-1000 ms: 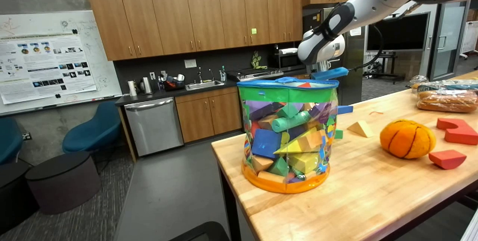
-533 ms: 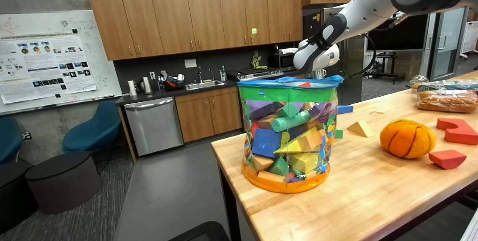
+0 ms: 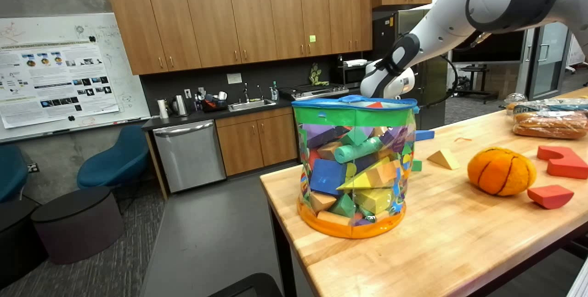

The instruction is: Put the purple and blue blocks in the toy bag

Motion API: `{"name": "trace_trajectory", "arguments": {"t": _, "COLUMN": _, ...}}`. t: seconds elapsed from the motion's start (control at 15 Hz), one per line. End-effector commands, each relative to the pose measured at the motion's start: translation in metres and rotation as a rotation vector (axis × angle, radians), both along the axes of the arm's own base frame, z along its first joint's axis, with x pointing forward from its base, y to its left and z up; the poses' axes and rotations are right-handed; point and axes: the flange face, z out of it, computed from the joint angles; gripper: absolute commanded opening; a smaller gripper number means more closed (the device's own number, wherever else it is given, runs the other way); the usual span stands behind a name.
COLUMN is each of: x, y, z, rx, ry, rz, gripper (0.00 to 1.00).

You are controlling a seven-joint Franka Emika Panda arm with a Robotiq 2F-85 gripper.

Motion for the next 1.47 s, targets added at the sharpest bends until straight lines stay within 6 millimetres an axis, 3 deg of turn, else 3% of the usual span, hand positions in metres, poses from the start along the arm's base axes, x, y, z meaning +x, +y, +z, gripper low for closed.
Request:
{"name": "trace_trajectory", "arguments": {"t": 0.0, "x": 0.012, "y": -0.007, "z": -0.016, "rx": -0.069, "ry": -0.002, "rz": -0.025, "gripper": 1.00}}
{"name": "trace_trajectory", "arguments": {"t": 0.33, "x": 0.011, "y": -0.004, "z": -0.014, "rx": -0.101, "ry": -0.002, "rz": -0.033, "gripper": 1.00}}
{"name": "trace_trajectory", "arguments": {"t": 0.4, "x": 0.012, "y": -0.002, "z": -0.013, "rx": -0.108, "ry": -0.002, "rz": -0.032, "gripper": 0.75}}
{"name": "trace_trajectory", "arguments": {"t": 0.73, "x": 0.010, "y": -0.004, "z": 0.003, "rx": -0.130, "ry": -0.010, "rz": -0.030, "gripper": 0.53}}
{"name": "trace_trajectory", "arguments": {"t": 1.0, "x": 0.004, "y": -0.010, "z": 0.007, "rx": -0.136, "ry": -0.005, "rz": -0.022, "gripper": 0.45}}
{"name": "trace_trajectory", "arguments": {"t": 1.4, "x": -0.021, "y": -0.021, "z": 0.045, "rx": -0.164, "ry": -0.011, "rz": 0.056, "gripper": 0.43}}
